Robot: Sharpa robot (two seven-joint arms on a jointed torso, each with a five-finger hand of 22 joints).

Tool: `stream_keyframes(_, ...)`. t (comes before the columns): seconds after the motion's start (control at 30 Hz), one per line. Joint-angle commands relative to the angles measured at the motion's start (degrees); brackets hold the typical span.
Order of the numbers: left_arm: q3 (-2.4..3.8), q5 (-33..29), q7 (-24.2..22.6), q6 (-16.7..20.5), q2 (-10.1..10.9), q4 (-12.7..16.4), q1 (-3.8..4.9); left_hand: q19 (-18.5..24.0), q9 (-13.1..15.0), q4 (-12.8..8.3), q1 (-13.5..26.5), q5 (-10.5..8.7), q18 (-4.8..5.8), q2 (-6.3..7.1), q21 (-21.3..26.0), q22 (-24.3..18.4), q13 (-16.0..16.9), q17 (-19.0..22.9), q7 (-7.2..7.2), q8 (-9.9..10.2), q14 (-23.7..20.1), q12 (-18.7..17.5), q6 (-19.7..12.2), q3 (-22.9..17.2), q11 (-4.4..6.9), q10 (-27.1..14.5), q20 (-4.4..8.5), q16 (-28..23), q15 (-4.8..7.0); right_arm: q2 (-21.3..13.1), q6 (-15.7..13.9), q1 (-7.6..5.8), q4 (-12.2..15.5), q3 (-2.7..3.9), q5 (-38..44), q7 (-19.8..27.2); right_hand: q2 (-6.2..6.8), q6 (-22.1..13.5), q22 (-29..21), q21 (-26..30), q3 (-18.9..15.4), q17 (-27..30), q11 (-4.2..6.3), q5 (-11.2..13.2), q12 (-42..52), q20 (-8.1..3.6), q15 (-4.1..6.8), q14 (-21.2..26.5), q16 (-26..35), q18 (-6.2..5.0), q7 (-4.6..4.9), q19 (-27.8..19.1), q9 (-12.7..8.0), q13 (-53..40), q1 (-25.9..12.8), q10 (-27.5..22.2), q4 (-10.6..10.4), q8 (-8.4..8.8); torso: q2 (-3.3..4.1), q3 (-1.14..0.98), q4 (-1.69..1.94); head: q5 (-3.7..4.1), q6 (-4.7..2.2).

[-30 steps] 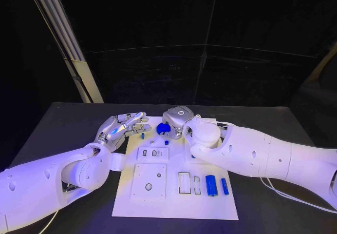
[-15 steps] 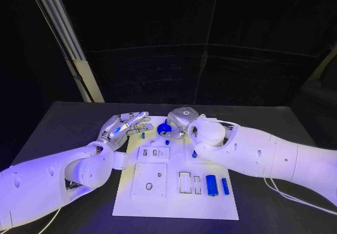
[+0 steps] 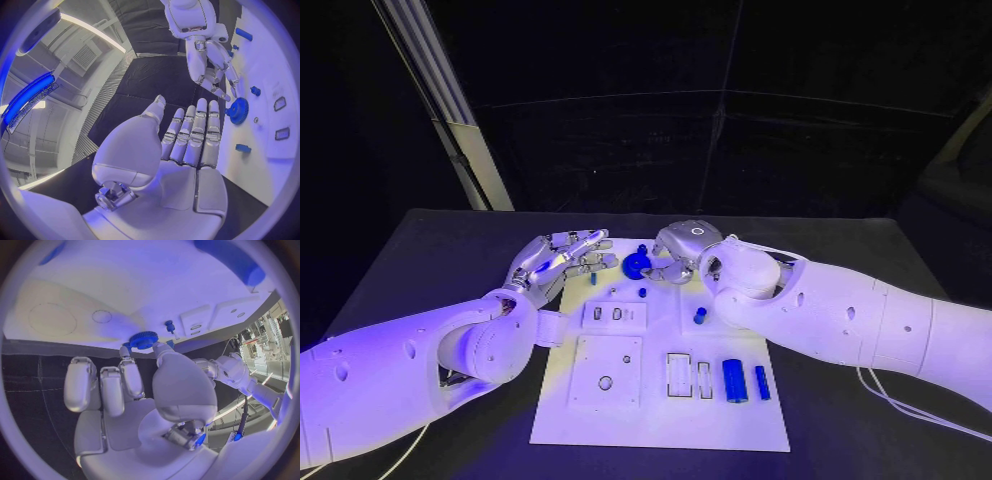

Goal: Assemble the parts on the task board

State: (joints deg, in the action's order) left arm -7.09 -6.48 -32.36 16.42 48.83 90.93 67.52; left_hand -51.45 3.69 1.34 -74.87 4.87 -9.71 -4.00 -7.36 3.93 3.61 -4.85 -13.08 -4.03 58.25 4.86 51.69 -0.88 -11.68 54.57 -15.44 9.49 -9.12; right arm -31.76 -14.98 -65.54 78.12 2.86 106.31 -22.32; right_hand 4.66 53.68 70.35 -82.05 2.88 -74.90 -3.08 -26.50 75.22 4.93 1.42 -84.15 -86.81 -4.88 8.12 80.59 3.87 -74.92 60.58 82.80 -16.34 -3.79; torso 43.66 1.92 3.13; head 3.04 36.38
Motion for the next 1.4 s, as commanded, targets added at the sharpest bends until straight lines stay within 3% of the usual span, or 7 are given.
stream_keyframes(0.03,0.05,0.1,-0.3,0.0,0.0,0.1,0.1,-0.3,0.0,-0.4,-0.7,0.18,-0.73,-0.09,0.4,-0.1,0.0,0.1,-1.5,0.2,-0.1,-0.1,-0.5,-0.1,-0.03,-0.3,-0.01,-0.3,-0.02,-1.9,-8.8,-0.12,1.6,0.04,-4.5,5.9,-0.08,0.2,-0.2,0.0,-0.6,-8.6,-0.27,0.6,0.1,0.34,-0.48,-4.4,0.1,0.93,0.19,-0.1,0.0,-3.6,2.1,0.0,0.3,0.08,0.02,-0.09,-0.25,-0.06,-0.17)
stream_keyframes(0.2,0.04,0.7,-0.5,0.0,0.2,0.0,0.1,-0.4,0.0,-0.7,-0.8,0.19,-0.74,-0.1,0.5,0.0,0.0,0.1,-1.45,0.1,0.0,-0.1,-0.4,-0.3,0.0,-0.3,0.0,-0.3,-0.01,-8.1,-10.4,-0.14,5.2,0.05,-15.2,13.3,-0.05,0.3,-4.1,1.9,-1.3,-6.4,-0.54,7.1,-3.1,0.56,-0.71,-3.8,1.3,0.16,0.51,-2.1,0.0,-1.3,7.9,-1.9,1.8,0.15,-0.15,-0.1,-0.66,-0.36,-0.18)
stream_keyframes(0.27,0.04,1.1,-0.7,0.0,0.4,0.0,0.1,-0.4,0.0,-0.9,-0.9,0.19,-0.74,-0.1,0.5,0.0,0.0,0.1,-1.41,0.1,0.0,-0.1,-0.3,-0.4,0.03,-0.2,0.01,-0.4,0.0,-11.6,-8.5,-0.19,6.7,0.1,-20.9,16.4,0.53,0.4,-4.9,2.4,-2.5,-6.2,-0.67,14.5,-4.0,0.62,-0.83,-3.8,1.5,0.02,0.63,-2.5,0.0,-0.6,10.1,-2.4,2.3,0.05,-0.24,-0.18,-0.94,-0.45,-0.2)
stream_keyframes(0.33,0.04,1.3,-0.8,0.1,0.4,-0.1,0.1,-0.5,0.0,-1.1,-1.0,0.18,-0.74,-0.09,0.6,0.0,0.0,0.1,-1.34,0.1,0.0,0.0,-0.3,-0.5,0.07,-0.1,0.02,-0.4,0.02,-14.1,-7.3,-0.24,7.4,0.13,-24.9,18.8,0.43,1.1,-6.7,3.3,-2.9,-4.7,-0.61,16.4,-5.7,0.66,-0.77,-3.4,2.4,-0.31,0.58,-3.4,0.2,0.7,12.5,-3.4,3.2,-0.24,-0.38,-0.26,-1.26,-0.54,-0.32)
stream_keyframes(0.73,0.02,1.7,-1.0,-0.1,0.1,-0.5,0.07,-0.6,0.0,-1.6,-1.1,0.18,-0.76,-0.04,0.7,0.0,0.0,0.1,-1.25,0.0,0.1,0.0,-0.1,-0.8,0.16,0.1,0.05,-0.4,0.07,-23.7,-6.4,-0.33,4.7,0.12,-43.1,30.4,-0.13,1.7,-9.7,5.3,-3.9,-3.1,-0.13,11.1,-9.1,0.22,-0.3,-3.1,3.9,-0.78,0.26,-4.6,-0.1,3.6,22.1,-5.0,8.3,0.08,-0.73,-0.97,-2.56,-0.88,-0.92)
stream_keyframes(0.9,0.0,1.7,-0.9,-0.2,-0.1,-0.8,0.03,-0.6,0.0,-1.6,-1.1,0.18,-0.76,-0.04,0.7,0.0,0.0,0.1,-1.25,0.0,0.1,0.0,-0.1,-0.8,0.16,0.1,0.05,-0.4,0.07,-24.0,-6.4,-0.28,1.9,0.1,-44.3,31.9,-0.43,1.0,-9.5,5.2,-4.1,-3.6,-0.32,9.9,-9.0,0.32,-0.45,-3.2,3.6,-0.72,0.51,-4.3,-0.1,3.6,22.5,-4.9,8.4,0.19,-0.54,-0.8,-2.54,-0.63,-1.29)
stream_keyframes(1.4,-0.02,1.7,-0.9,-0.4,-0.6,-1.4,-0.1,-0.6,0.0,-1.6,-1.1,0.18,-0.76,-0.08,0.7,0.0,0.0,0.1,-1.23,0.0,0.1,0.1,0.0,-0.9,0.18,0.1,0.06,-0.4,0.09,-21.2,-4.1,0.23,-2.4,0.08,-41.7,32.7,-0.54,0.7,-9.0,5.0,-4.3,-4.5,-0.39,9.7,-8.6,0.38,-0.52,-3.5,3.1,-0.64,0.58,-4.0,-0.1,3.3,22.8,-4.6,8.6,0.15,-0.5,-0.68,-2.76,-0.44,0.12)
